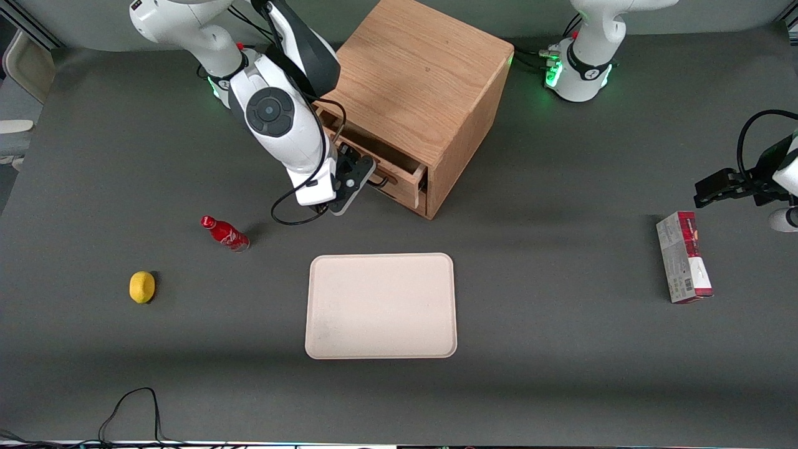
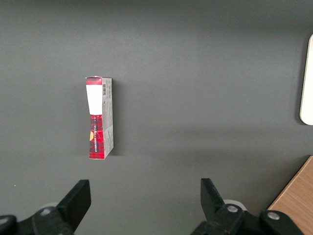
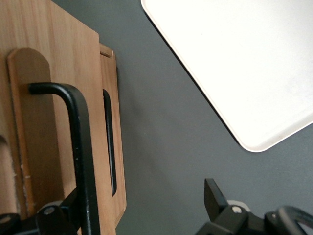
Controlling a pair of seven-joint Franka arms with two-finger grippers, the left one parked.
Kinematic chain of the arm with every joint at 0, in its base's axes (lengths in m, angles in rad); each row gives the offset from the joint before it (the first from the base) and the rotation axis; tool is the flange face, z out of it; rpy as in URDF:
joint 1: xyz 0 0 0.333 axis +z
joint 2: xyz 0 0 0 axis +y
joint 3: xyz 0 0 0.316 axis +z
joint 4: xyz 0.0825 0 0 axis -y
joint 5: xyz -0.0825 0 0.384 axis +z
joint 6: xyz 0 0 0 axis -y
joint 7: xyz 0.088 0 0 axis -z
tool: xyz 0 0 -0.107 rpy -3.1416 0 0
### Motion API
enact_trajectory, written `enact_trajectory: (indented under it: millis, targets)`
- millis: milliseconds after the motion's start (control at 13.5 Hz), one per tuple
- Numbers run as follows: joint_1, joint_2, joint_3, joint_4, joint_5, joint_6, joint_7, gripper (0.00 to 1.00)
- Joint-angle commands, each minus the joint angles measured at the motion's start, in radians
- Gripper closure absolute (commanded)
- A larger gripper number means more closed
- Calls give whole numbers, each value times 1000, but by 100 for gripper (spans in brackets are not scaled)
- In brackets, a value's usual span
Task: Open upper drawer
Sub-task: 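Pull the upper drawer outward by its handle with the right gripper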
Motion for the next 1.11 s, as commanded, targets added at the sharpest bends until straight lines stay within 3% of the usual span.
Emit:
enact_trajectory:
  millis: [0,1040]
  targets:
    - [-18,37,-11,50,8,-10,-61,0]
    - [-150,142,-14,219,-2,-62,-138,0]
